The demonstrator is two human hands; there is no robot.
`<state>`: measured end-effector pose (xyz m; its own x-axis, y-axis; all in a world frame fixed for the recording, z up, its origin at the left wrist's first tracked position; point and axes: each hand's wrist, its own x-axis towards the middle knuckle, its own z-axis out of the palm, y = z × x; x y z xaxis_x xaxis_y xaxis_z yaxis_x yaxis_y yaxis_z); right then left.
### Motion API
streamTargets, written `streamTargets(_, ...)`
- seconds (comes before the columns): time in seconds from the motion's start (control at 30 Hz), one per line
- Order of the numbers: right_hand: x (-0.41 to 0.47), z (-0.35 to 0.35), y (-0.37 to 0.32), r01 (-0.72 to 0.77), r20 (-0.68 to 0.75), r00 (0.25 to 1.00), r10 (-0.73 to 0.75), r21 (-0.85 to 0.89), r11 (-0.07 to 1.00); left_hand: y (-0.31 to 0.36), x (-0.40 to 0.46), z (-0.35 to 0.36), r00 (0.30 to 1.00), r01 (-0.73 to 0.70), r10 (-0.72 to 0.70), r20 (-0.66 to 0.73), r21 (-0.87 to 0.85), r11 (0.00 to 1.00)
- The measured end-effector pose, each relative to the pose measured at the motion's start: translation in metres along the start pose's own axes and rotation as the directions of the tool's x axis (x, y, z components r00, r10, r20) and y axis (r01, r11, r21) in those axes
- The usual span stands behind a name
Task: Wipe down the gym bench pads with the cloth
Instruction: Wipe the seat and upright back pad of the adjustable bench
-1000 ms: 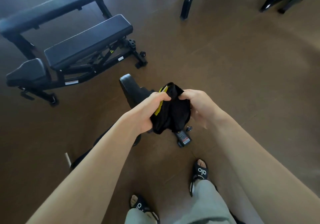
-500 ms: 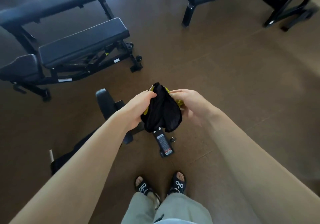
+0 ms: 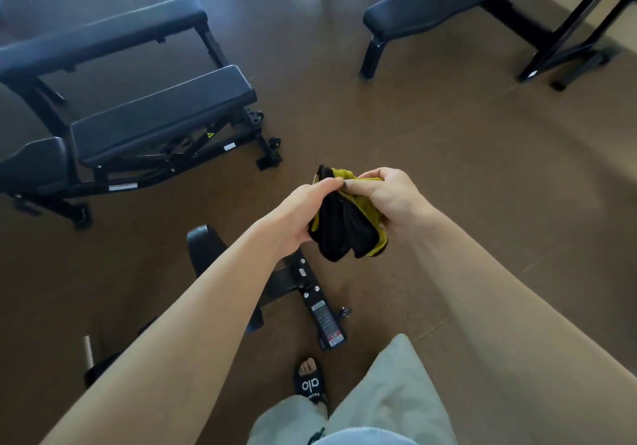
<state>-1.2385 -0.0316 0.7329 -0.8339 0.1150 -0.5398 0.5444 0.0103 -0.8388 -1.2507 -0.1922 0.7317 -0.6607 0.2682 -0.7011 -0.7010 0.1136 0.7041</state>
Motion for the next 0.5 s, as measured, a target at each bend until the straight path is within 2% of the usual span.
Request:
streamTargets(0.1, 0.022, -0.016, -0.019, -0.061, 0.088, 0.995, 0.048, 0.147, 0.987, 0.02, 0.027, -0.001, 0.997, 0.024, -0.029, -0.067, -0.078, 0.997)
streamTargets(0.2, 0.058, -0.042, -0.038, -0.122, 0.177, 0.981, 0.084, 0.213, 0.969, 0.045, 0.06, 0.003, 0.989, -0.003, -0.022, -0.143, -0.17, 0.985)
streamTargets(0.27, 0.088, -0.06, -0.051, -0.157, 0.197, 0.974, 0.113, 0.226, 0.961, 0.064, 0.083, 0.012, 0.991, -0.02, -0.007, -0.13, -0.206, 0.978)
streamTargets(0.37, 0.14, -0.085, -0.072, -0.215, 0.226, 0.961, 0.161, 0.24, 0.947, 0.094, 0.119, 0.029, 0.998, -0.045, 0.04, -0.042, -0.134, 0.99)
streamTargets(0.43, 0.173, -0.098, -0.091, -0.25, 0.31, 0.936, 0.169, 0.244, 0.937, 0.111, 0.147, 0.039, 0.991, -0.085, 0.08, -0.104, -0.052, 0.995)
streamTargets(0.5, 0.202, -0.113, -0.11, -0.281, 0.385, 0.906, 0.175, 0.239, 0.93, 0.129, 0.171, 0.049, 0.968, -0.107, 0.105, -0.229, 0.002, 0.994)
